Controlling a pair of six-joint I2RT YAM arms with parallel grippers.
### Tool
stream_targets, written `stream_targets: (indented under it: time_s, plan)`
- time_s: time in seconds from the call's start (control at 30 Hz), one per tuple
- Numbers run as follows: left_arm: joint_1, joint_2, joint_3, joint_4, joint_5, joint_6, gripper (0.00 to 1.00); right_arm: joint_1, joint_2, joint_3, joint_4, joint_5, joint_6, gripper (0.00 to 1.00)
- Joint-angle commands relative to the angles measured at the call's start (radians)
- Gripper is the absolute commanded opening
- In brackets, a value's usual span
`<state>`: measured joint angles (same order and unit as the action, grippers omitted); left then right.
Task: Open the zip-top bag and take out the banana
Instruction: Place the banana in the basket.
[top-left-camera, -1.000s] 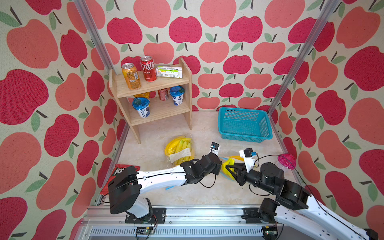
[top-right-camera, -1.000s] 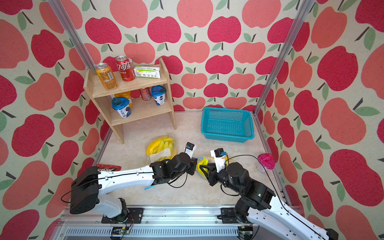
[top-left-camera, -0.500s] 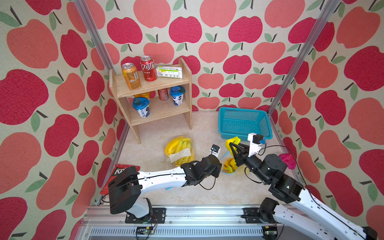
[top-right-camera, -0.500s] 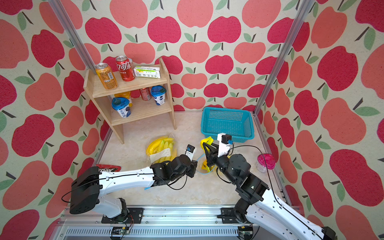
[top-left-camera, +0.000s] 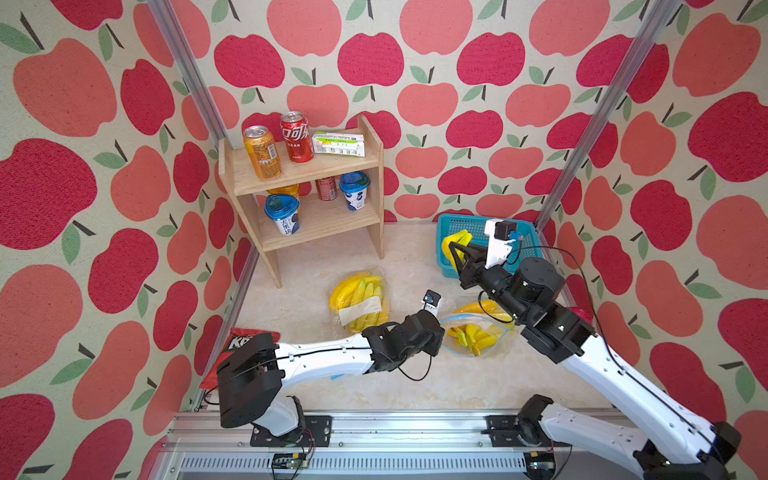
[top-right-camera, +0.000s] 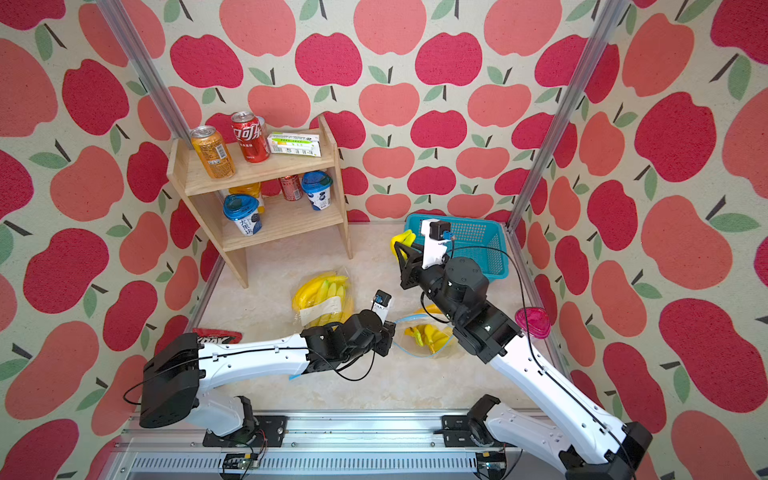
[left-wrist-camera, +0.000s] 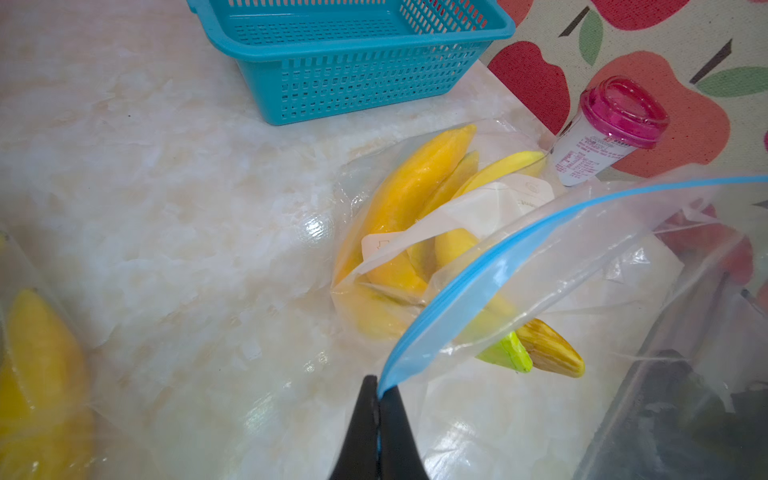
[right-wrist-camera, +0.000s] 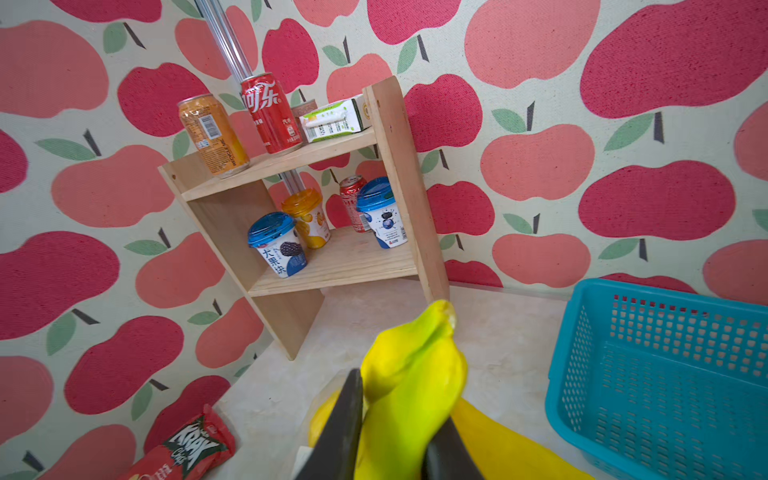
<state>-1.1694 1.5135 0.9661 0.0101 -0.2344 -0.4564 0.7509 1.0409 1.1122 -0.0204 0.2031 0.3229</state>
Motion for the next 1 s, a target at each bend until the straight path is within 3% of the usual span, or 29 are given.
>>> stream_targets:
  time_s: [0.0,0.17,0.27,0.53,0.77,0.83,0.97]
  plan:
    - [0.0,0.016,0.04,0.001,0.0,0.031,0.0,-0.097,0.145,0.114,-0.062,0.03,-0.135,0.08]
    - [0.008,-0.009,0.008,0.036,0.013,0.057,0.0,-0.333,0.395,0.224,-0.058,-0.088,-0.095,0.08]
    - [0.012,-0.01,-0.002,0.046,0.023,0.07,0.0,-0.417,0.583,0.324,-0.075,-0.145,-0.104,0.07]
    - [0.021,0.024,0.006,0.054,0.061,0.069,0.0,-0.465,1.003,0.77,-0.267,-0.207,-0.109,0.06]
    - [0.032,0.047,0.026,0.035,0.082,0.072,0.0,-0.47,1.363,1.334,-0.664,-0.167,-0.003,0.05]
    - [0.04,0.042,0.024,0.03,0.086,0.074,0.0,-0.47,1.42,1.408,-0.74,-0.153,0.023,0.05]
    - [0.05,0.018,0.004,0.037,0.087,0.073,0.0,-0.473,1.421,1.358,-0.75,-0.162,0.056,0.04]
